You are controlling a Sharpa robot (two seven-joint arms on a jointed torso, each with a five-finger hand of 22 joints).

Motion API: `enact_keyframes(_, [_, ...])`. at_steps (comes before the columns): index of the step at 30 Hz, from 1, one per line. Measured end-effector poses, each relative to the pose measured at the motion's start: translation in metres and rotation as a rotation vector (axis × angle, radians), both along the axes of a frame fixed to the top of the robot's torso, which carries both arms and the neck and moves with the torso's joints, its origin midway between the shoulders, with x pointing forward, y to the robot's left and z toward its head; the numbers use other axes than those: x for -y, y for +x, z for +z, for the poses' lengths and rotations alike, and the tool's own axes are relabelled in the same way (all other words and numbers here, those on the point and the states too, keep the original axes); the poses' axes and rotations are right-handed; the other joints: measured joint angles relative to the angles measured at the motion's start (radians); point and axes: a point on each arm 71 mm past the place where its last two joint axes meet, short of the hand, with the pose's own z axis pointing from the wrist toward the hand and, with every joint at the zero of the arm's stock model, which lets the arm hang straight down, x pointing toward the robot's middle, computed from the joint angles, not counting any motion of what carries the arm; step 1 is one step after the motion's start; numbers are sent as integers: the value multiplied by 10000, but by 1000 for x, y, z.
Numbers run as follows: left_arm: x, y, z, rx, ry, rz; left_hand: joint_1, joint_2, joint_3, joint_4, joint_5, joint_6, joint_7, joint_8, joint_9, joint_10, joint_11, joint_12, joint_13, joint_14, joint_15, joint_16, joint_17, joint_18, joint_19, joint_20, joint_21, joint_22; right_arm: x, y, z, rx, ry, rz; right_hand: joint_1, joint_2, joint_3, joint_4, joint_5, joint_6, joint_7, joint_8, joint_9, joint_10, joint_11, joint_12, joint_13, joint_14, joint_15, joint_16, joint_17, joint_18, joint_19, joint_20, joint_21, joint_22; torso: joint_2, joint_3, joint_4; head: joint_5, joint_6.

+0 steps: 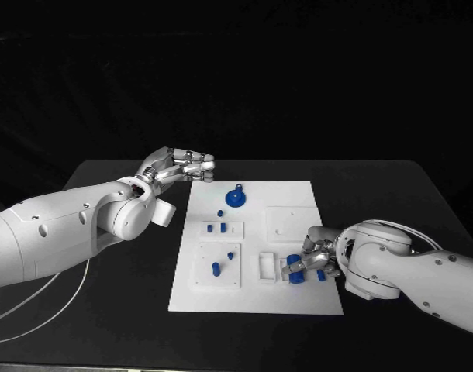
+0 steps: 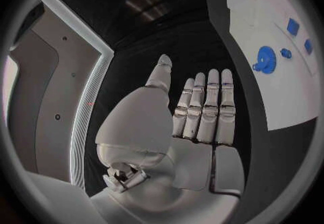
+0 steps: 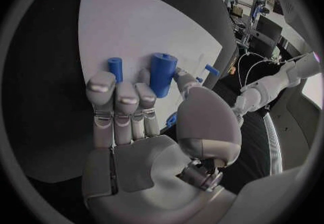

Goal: Assemble the parts on the task board

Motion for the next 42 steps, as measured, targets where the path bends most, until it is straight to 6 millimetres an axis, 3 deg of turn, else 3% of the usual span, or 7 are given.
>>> enact_keyframes(10, [-1, 0, 0, -33, 16, 9, 0, 0, 0, 0, 0, 0, 0, 0, 0, 0, 0, 0, 0, 0, 0, 0, 0, 0, 0, 0, 0, -11, 7, -5, -1, -52, 713, -723, -342, 583, -197, -197, 513, 185, -34, -167, 254, -58, -51, 0, -55, 11, 10, -42, -34, 0, 0, 0, 0, -1, 9, 9, -7, 13, 17])
enact_keyframes(12, [-1, 0, 0, -45, 20, 9, 0, 0, 0, 0, 0, 0, 0, 0, 0, 0, 0, 0, 0, 0, 0, 0, 0, 0, 0, 0, 0, -17, 10, -6, 1, -243, 1082, -1041, -244, 699, -197, -197, 535, 196, -23, -120, -1540, -109, -64, 1, -68, 11, 10, -42, -34, 1, 0, 0, 0, -1, 9, 9, -12, 7, 21])
enact_keyframes(13, [-1, 0, 0, -51, 22, 7, 0, 0, 0, 0, 0, 0, 0, 0, 0, 0, 0, 0, 0, 0, 0, 0, 0, 0, 0, 0, 0, -34, 10, -6, 2, -328, 1277, -1177, -208, 737, -228, -228, 594, 196, -23, -92, -3313, -123, -52, 1, -69, 11, 10, -42, -34, 2, 0, 0, 0, -1, 8, 8, -12, 1, 23])
enact_keyframes(14, [-1, 0, 0, -60, 24, 2, 0, 0, -18, -18, 36, 0, 0, 0, 0, 0, 0, 0, 0, 0, 0, 0, 0, 0, 0, 0, 0, -36, 10, -6, 5, -429, 1548, -1334, -46, 921, 15, -552, 626, 195, -22, -106, -5875, -130, -53, 1, -69, 11, 10, -42, -34, 4, 0, 0, 0, -1, 8, 7, -12, -1, 26])
enact_keyframes(16, [-1, 0, -1, -75, 26, -7, 0, 0, -28, -28, 36, 0, 0, 0, 0, 0, 0, 0, 0, 0, 0, 0, 0, 0, -1, 0, 0, -42, 8, -6, 10, -584, 1953, -1548, -48, 924, 1505, -2129, 625, 172, -10, -231, -7199, -233, -82, 1, -70, 11, 10, -41, -34, 5, 0, 0, 38, -1, 7, 8, -12, -8, 32])
enact_keyframes(29, [0, 0, -1, -151, 46, -45, 0, 0, -1, -55, 35, 0, 0, 0, 0, 0, 0, 0, 0, 0, 0, 0, 0, 0, -1, 0, 0, -74, 1, -8, 32, -1105, 3389, -2235, -103, 979, 1927, -2736, 923, 223, -1, -231, -7909, -177, -32, -58, -155, 13, 12, -99, -69, 8, 0, 0, 39, -2, 3, -12, 1, -1, 40])
enact_keyframes(42, [0, 0, -2, -221, 65, -81, 0, 0, -1, -55, 34, 0, 0, 0, 0, -35, 35, 0, 0, -37, 37, 0, 0, 0, -1, 0, 0, -100, -14, -4, 26, -1186, 3084, -1750, -83, 1208, 882, -2162, 211, 358, -3, -231, -7908, -137, -70, -266, -355, 30, 29, -99, -52, 4, 0, 0, 39, 7, 0, -17, -1, 36, 14])
